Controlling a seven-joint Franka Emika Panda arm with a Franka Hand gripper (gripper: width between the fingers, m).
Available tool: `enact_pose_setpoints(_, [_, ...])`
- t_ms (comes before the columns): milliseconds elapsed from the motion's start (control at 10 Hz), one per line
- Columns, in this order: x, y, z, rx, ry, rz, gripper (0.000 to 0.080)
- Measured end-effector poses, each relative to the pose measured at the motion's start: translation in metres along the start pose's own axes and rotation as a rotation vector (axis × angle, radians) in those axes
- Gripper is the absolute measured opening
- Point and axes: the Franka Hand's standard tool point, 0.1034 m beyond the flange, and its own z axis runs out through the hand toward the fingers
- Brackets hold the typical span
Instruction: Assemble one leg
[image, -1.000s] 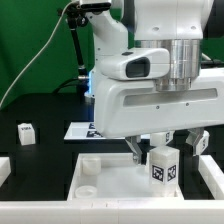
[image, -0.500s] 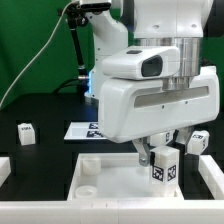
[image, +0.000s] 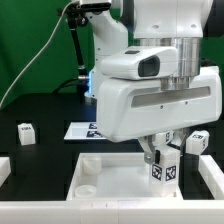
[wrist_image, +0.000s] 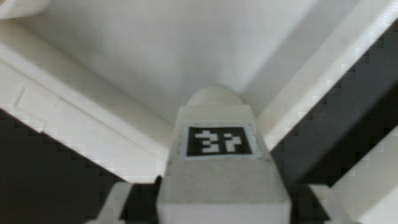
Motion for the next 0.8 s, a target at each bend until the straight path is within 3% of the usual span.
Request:
enact_pose_setpoints(400, [-0.002, 0.003, 0.000, 0.019, 0.000, 0.520, 0.0284])
enact_pose_setpoints(800, [0.000, -0.009, 0.001, 0.007, -0.025, 1.006, 0.0284])
